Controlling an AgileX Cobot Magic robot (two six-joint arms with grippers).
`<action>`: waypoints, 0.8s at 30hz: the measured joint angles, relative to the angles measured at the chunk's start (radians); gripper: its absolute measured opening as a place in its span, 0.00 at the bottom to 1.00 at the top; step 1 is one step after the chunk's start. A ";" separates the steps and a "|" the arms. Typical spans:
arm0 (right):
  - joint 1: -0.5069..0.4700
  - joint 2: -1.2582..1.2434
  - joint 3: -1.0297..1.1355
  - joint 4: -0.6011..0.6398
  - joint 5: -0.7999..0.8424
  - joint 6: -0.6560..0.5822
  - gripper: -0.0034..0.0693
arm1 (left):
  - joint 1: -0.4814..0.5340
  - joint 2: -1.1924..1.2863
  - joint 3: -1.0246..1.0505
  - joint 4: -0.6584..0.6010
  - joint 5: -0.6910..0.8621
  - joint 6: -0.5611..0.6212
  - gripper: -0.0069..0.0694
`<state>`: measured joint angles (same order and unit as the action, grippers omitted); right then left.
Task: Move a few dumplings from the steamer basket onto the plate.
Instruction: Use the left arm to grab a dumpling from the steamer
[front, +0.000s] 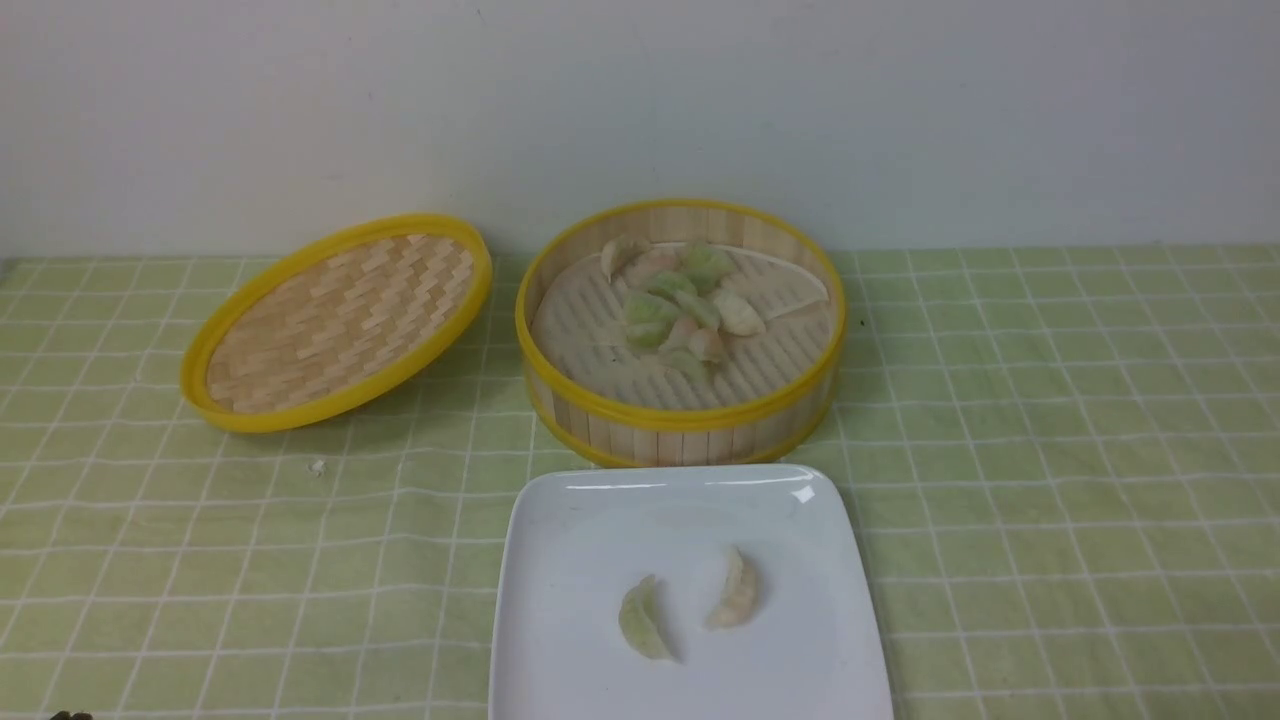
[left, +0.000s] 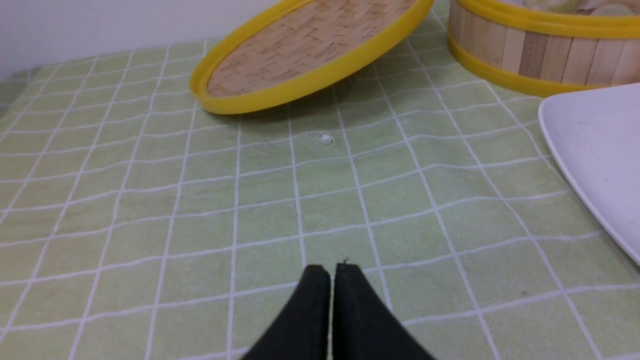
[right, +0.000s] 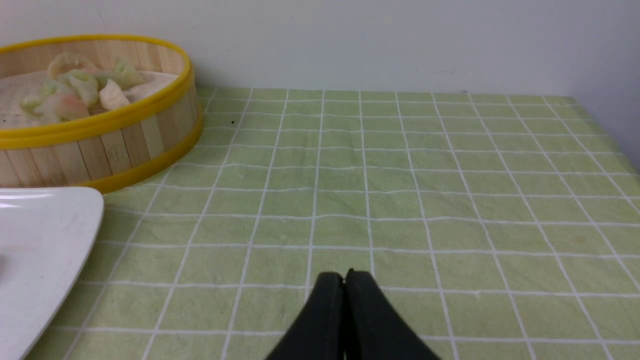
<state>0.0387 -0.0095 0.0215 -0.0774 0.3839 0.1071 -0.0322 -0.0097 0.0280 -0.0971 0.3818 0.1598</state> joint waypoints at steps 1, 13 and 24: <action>0.000 0.000 0.000 0.000 0.000 0.000 0.03 | 0.000 0.000 0.000 0.000 0.000 0.000 0.08; 0.000 0.000 0.000 0.004 -0.001 0.013 0.03 | 0.000 0.000 0.002 -0.174 -0.171 -0.109 0.08; 0.000 0.000 0.008 0.546 -0.295 0.300 0.03 | 0.000 0.000 0.002 -0.684 -0.607 -0.222 0.08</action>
<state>0.0387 -0.0095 0.0293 0.4689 0.0887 0.4072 -0.0322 -0.0097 0.0301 -0.7807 -0.2251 -0.0626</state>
